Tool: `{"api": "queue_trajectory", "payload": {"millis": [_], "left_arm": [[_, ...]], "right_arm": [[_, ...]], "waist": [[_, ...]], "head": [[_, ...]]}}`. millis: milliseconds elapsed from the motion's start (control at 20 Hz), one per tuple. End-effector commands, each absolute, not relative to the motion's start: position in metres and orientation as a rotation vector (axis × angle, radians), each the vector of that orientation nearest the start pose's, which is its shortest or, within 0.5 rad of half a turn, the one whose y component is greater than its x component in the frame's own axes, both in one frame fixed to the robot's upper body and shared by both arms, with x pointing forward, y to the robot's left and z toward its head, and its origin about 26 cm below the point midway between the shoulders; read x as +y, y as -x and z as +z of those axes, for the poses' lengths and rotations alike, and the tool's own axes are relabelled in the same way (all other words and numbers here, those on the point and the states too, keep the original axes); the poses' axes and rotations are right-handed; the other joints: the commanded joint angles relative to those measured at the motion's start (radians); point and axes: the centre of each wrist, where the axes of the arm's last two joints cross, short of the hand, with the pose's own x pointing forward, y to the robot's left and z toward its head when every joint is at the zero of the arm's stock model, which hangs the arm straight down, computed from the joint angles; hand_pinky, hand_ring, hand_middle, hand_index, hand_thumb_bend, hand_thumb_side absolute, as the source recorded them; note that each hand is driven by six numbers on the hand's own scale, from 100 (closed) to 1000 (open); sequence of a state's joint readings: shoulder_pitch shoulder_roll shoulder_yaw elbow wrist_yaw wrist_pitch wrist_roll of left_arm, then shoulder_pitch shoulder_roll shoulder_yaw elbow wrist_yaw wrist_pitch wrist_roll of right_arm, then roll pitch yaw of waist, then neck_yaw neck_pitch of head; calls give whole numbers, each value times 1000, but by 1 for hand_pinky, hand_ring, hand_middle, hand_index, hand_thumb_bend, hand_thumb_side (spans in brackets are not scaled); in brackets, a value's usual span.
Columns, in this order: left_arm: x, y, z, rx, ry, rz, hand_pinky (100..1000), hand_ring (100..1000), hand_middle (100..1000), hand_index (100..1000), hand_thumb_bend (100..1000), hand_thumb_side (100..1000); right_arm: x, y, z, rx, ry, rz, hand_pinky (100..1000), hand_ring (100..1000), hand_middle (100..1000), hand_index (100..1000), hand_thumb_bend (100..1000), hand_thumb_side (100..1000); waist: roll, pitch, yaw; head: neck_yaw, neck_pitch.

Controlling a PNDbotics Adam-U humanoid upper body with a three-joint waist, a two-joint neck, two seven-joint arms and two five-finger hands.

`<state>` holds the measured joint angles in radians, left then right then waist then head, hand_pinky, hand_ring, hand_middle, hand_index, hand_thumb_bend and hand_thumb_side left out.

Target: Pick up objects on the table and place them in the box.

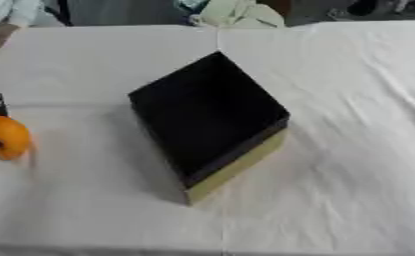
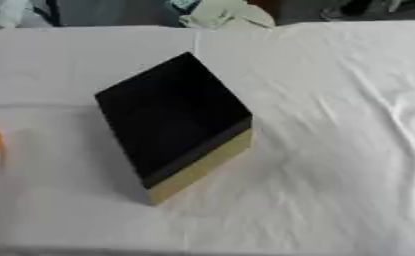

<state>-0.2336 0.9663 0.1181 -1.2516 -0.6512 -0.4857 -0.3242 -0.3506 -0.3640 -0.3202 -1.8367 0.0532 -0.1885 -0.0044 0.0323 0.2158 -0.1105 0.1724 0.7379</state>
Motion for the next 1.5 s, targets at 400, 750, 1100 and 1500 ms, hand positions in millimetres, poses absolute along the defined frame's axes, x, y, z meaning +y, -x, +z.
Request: {"api": "queue_trajectory", "payload": {"millis": [400, 750, 1100, 1500], "left_arm": [[513, -309, 219, -1324, -1174, -1489, 100, 410, 458, 485, 308, 100], [488, -322, 262, -1506, -1242, -1551, 100, 448, 492, 516, 304, 100], [454, -340, 293, -1696, -1225, -1633, 161, 502, 570, 614, 272, 100], [398, -370, 310, -1903, -1104, -1735, 202, 527, 615, 660, 202, 100]], "right_arm": [[-357, -311, 218, -2407, 553, 194, 666, 575, 586, 837, 100, 783], [-355, -311, 219, -2408, 547, 203, 666, 575, 586, 837, 100, 781], [-353, -312, 220, -2411, 535, 212, 666, 576, 586, 837, 100, 781], [-350, -313, 220, -2414, 515, 218, 666, 576, 586, 837, 100, 780]], "waist": [[4, -17, 0], [11, -21, -4], [17, -26, -17], [18, -28, -32]], "head": [[-5, -10], [-3, -3], [-2, 3], [-14, -2]]}}
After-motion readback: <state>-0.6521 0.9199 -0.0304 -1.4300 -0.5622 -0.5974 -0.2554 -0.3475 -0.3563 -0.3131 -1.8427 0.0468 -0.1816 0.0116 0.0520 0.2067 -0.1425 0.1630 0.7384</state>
